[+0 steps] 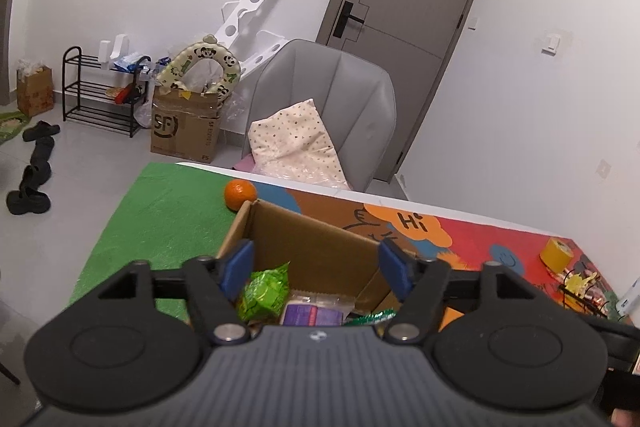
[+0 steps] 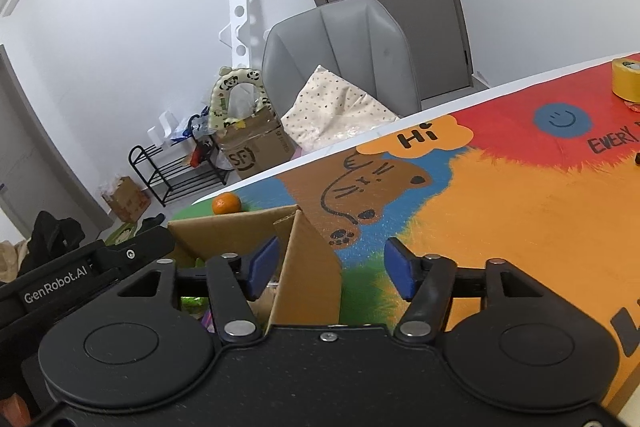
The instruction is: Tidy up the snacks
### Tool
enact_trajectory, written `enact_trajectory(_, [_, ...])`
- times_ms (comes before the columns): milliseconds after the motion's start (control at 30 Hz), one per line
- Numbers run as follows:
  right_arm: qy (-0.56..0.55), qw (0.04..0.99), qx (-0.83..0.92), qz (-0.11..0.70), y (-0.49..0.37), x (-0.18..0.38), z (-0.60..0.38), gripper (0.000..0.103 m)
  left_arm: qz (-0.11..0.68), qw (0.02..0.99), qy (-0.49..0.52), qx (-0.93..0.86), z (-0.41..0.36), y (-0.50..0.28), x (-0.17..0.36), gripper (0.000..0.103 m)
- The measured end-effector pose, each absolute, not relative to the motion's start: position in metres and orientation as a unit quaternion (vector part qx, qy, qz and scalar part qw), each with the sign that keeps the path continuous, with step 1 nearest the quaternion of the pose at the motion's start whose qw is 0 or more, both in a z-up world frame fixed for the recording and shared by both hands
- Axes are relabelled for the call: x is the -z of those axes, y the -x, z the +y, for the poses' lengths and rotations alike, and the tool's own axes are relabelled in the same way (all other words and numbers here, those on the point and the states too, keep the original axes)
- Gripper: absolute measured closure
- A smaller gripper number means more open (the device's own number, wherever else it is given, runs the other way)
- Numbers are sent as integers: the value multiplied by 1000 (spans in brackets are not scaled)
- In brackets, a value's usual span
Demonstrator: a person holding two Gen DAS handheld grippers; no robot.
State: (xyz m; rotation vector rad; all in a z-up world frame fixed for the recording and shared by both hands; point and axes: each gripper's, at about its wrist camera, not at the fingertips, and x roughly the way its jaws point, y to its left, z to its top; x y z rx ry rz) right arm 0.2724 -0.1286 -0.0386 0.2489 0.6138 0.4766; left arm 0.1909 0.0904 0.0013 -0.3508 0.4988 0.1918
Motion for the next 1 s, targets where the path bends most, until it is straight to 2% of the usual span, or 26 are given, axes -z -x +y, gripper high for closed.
enact_trajectory(233, [-132,916,-237,297,-260,38,-140,32,257,950,151,-96,82,-177,-6,23])
enact_trajectory(467, [-144,914,-238,294,-245,36,-157,12,261,948,144,-113,75,-159,-8,15])
enact_trajectory(667, [-139,917,-237,289,-229,31,-174,1,254,948,131,-143,63,-139,-13,8])
enact_trajectory(1000, [-128,928,-225,269,-198,20,-207,0,255,956,95,-106,34,-112,-26,7])
